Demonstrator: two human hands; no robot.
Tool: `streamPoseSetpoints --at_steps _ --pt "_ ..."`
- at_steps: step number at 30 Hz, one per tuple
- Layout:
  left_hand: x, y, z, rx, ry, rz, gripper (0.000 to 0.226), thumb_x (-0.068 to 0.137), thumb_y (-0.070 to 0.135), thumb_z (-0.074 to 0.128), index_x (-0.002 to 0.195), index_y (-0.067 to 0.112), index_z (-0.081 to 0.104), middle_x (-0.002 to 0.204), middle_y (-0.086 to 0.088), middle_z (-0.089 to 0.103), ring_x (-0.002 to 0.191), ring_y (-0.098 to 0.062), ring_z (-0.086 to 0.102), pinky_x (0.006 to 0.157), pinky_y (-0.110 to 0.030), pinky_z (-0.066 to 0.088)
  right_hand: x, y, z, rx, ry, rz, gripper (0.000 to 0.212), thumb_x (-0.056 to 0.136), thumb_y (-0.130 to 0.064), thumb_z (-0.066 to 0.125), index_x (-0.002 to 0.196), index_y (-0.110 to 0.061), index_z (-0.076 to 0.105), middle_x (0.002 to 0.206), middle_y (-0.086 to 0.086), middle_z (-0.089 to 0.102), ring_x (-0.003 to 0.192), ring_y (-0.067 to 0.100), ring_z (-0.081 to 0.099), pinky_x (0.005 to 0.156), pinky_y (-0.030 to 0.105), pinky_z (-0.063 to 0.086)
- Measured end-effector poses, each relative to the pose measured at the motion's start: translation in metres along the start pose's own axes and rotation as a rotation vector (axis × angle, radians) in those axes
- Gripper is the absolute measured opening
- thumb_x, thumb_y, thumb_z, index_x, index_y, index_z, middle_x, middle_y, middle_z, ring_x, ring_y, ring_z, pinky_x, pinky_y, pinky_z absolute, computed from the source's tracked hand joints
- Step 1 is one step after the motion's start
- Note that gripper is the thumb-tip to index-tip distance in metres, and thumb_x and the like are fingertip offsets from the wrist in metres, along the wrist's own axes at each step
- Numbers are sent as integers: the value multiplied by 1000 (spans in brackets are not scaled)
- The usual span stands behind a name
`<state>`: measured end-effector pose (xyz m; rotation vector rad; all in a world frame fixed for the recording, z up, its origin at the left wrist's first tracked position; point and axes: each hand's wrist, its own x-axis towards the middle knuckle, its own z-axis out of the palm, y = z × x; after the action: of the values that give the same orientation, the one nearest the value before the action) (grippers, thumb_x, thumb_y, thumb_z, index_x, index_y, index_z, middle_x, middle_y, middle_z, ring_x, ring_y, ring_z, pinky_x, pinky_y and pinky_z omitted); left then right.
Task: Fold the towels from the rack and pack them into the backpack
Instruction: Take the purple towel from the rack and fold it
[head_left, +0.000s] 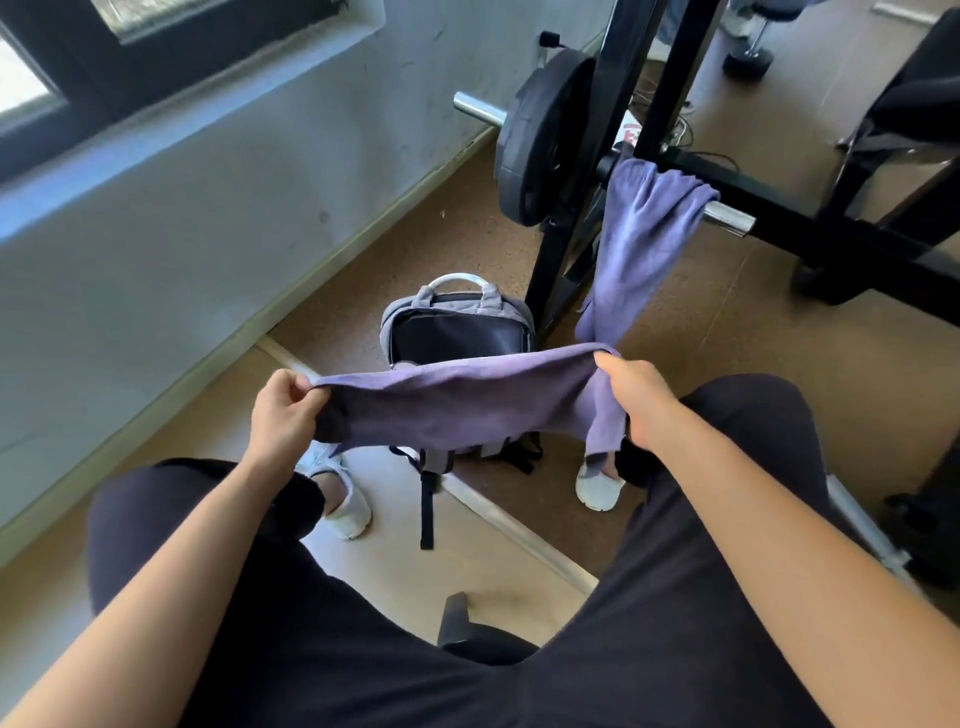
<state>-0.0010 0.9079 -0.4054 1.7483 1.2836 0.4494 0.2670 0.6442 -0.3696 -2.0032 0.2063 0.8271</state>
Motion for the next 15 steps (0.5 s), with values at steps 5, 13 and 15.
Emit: streamPoseSetpoints --at_steps 5,13,15 --pt "-48 31 35 -384 -221 -139 19 97 11 66 81 16 55 71 -6 60 66 -19 58 53 -22 48 -29 15 29 89 -156 2 28 101 -36 57 110 -10 61 97 6 65 88 21 62 87 34 47" --pt "-82 35 75 -602 -481 -334 23 101 34 62 91 13 64 79 -7 66 73 -20 61 69 -32 49 -48 30 39 -35 -222 -154 39 97 -29 64 107 9 64 107 29 63 95 38 63 88 47 52" --pt "-82 32 76 -589 -505 -298 24 101 31 63 83 15 61 74 -5 62 70 -19 56 63 -27 47 -47 35 38 -31 -356 -180 38 94 -24 70 101 12 59 95 30 61 94 41 62 85 46 52"
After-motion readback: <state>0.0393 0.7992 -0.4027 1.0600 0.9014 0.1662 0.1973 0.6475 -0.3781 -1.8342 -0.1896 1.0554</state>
